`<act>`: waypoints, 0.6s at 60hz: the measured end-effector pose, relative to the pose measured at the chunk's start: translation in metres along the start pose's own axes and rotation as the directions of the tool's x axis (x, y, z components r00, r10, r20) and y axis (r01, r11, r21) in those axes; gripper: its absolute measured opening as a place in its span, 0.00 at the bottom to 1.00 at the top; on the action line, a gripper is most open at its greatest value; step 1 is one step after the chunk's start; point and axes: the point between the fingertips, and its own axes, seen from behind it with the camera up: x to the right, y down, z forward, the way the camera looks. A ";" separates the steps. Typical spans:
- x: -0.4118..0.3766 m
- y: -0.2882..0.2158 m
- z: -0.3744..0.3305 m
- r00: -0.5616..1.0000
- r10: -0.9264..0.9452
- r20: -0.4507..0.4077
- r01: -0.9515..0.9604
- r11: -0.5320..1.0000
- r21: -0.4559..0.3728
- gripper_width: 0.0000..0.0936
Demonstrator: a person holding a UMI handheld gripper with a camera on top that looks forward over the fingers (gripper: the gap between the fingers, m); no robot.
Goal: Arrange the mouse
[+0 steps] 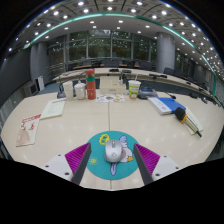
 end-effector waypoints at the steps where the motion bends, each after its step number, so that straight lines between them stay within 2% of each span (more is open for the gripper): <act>1: 0.000 -0.001 -0.009 1.000 0.000 -0.004 0.000 1.000 0.004 0.91; 10: -0.009 -0.005 -0.098 0.999 -0.014 -0.046 0.016 0.999 0.049 0.91; 19: -0.018 0.012 -0.172 0.997 -0.031 -0.073 0.035 0.998 0.054 0.92; 36: -0.032 0.034 -0.238 0.995 -0.033 -0.090 0.040 0.997 0.068 0.92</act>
